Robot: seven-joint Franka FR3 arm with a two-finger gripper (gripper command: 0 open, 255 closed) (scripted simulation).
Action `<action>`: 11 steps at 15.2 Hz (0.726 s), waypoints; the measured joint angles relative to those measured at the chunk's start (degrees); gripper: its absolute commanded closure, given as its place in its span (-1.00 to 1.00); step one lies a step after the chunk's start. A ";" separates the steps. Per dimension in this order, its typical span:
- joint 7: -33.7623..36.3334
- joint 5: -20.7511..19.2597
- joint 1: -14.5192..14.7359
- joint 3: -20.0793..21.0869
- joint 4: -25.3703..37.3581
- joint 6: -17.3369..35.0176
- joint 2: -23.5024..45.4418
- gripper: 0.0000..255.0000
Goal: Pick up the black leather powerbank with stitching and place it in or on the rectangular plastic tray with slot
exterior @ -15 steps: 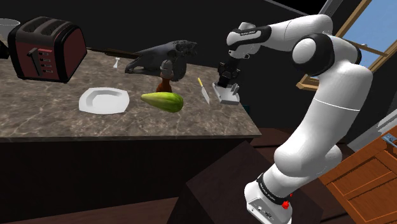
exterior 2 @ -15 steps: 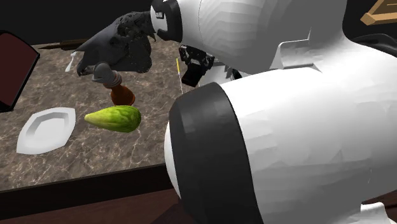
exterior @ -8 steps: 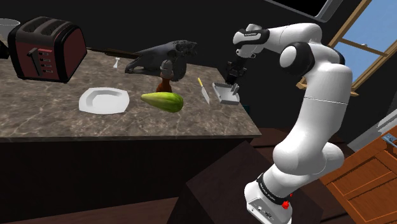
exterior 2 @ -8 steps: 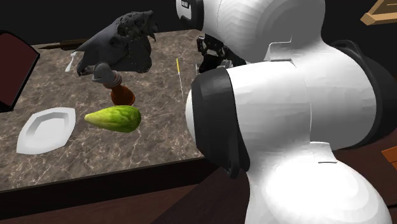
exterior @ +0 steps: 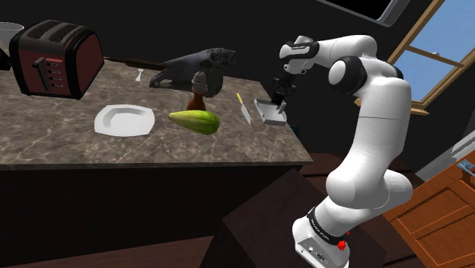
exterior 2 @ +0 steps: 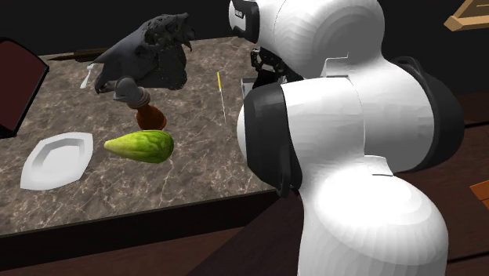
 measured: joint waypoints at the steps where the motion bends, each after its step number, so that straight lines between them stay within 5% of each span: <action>1: -0.03 0.03 -0.02 0.01 -0.19 0.50 0.31 1.00; 11: -0.16 0.20 0.00 0.12 -2.74 4.60 1.85 1.00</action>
